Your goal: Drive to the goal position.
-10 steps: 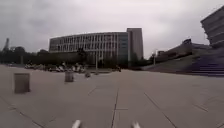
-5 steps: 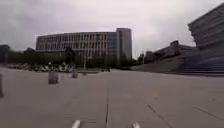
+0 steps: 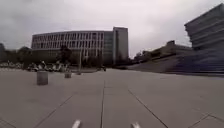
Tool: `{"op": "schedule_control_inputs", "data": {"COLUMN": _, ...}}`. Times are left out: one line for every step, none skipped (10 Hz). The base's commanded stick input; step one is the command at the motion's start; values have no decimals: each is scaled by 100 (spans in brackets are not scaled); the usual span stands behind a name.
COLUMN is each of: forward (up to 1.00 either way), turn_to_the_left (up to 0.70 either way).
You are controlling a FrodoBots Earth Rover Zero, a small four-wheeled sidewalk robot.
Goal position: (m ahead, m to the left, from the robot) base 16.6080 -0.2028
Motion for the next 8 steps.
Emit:
{"op": "schedule_control_inputs", "data": {"forward": 85, "turn_to_the_left": -11}}
{"op": "schedule_control_inputs", "data": {"forward": 85, "turn_to_the_left": -34}}
{"op": "schedule_control_inputs", "data": {"forward": 85, "turn_to_the_left": -34}}
{"op": "schedule_control_inputs", "data": {"forward": 85, "turn_to_the_left": -34}}
{"op": "schedule_control_inputs", "data": {"forward": 85, "turn_to_the_left": 0}}
{"op": "schedule_control_inputs", "data": {"forward": 85, "turn_to_the_left": 0}}
{"op": "schedule_control_inputs", "data": {"forward": 85, "turn_to_the_left": 0}}
{"op": "schedule_control_inputs", "data": {"forward": 85, "turn_to_the_left": 0}}
